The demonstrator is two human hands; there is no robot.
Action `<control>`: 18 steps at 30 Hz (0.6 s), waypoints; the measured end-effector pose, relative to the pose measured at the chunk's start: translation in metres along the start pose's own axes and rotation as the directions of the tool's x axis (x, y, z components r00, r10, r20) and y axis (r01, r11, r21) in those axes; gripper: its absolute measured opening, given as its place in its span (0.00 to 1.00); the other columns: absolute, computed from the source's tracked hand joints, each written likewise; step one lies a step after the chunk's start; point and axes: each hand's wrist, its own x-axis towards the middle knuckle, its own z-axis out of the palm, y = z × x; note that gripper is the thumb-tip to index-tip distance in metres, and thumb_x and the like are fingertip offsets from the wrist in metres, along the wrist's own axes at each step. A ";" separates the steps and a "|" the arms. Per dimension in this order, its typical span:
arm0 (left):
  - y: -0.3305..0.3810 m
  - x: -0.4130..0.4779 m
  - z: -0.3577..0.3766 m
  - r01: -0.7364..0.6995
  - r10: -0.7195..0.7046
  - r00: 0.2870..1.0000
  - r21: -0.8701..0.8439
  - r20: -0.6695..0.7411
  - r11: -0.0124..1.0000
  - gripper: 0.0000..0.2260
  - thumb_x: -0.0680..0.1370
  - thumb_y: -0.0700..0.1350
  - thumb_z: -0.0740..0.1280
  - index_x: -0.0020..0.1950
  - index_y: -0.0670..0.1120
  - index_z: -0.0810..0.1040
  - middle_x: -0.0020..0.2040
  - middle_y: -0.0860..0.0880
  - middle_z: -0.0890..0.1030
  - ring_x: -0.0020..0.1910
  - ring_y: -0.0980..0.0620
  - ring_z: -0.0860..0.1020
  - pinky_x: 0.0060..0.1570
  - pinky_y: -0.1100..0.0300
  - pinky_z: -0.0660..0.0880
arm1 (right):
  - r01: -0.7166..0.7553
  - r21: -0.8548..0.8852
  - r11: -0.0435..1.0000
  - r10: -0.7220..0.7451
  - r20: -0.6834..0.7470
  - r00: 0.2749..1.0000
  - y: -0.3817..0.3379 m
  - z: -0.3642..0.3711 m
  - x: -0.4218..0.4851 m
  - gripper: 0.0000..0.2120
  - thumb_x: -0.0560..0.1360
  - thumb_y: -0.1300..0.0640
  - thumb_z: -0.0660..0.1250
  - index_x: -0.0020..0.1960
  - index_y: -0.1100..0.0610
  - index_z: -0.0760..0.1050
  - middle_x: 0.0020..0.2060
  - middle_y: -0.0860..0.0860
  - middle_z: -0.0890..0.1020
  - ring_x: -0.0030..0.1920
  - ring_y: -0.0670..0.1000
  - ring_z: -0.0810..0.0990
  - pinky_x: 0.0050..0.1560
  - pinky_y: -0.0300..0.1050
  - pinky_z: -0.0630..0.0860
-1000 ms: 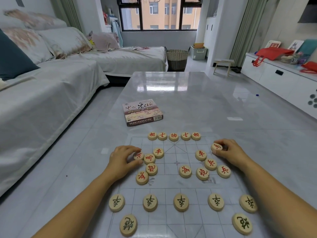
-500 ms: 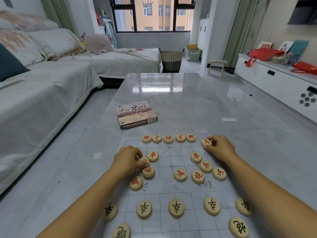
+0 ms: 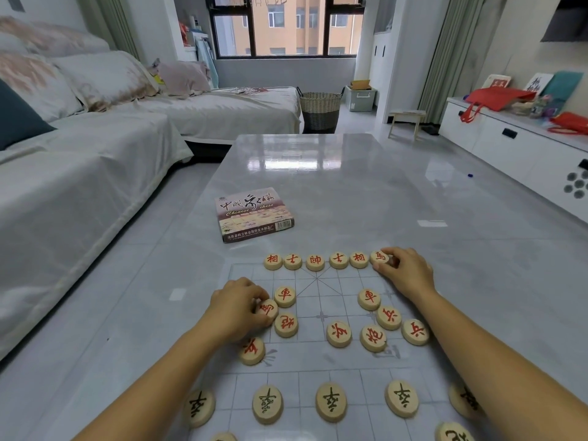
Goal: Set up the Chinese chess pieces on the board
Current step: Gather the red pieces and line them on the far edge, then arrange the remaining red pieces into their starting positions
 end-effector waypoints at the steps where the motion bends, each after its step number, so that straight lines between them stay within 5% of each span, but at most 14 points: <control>1: 0.000 -0.001 -0.002 -0.007 0.007 1.000 -0.020 0.002 1.000 0.17 0.72 0.54 0.69 0.59 0.53 0.75 0.59 0.52 0.73 0.58 0.52 0.71 0.60 0.54 0.70 | 0.004 0.002 1.000 -0.004 -0.004 1.000 0.000 0.000 0.000 0.20 0.72 0.45 0.67 0.62 0.51 0.74 0.54 0.55 0.78 0.55 0.57 0.75 0.57 0.52 0.71; 6: -0.014 0.006 -0.025 0.013 -0.046 0.993 -0.293 -0.106 0.956 0.16 0.71 0.45 0.71 0.58 0.50 0.76 0.55 0.50 0.75 0.55 0.52 0.73 0.54 0.58 0.69 | 0.002 0.013 1.000 -0.002 -0.014 1.000 0.001 0.000 0.000 0.21 0.72 0.45 0.68 0.62 0.52 0.75 0.54 0.56 0.78 0.55 0.58 0.75 0.57 0.53 0.71; 12: -0.028 0.046 -0.025 0.121 -0.138 0.986 -0.165 -0.092 0.979 0.20 0.75 0.46 0.68 0.66 0.48 0.72 0.62 0.44 0.73 0.60 0.45 0.72 0.63 0.46 0.69 | 0.006 0.025 1.000 -0.005 -0.021 1.000 0.001 0.001 0.000 0.21 0.72 0.45 0.68 0.62 0.52 0.75 0.54 0.57 0.78 0.55 0.58 0.75 0.57 0.54 0.71; 18: -0.036 0.051 -0.003 0.136 -0.201 0.970 -0.371 -0.140 0.919 0.28 0.70 0.46 0.73 0.68 0.49 0.68 0.64 0.47 0.74 0.62 0.46 0.72 0.64 0.45 0.69 | 0.010 0.030 0.999 -0.009 -0.015 1.000 0.003 0.002 0.001 0.21 0.72 0.45 0.68 0.62 0.53 0.75 0.53 0.57 0.78 0.54 0.58 0.75 0.57 0.55 0.72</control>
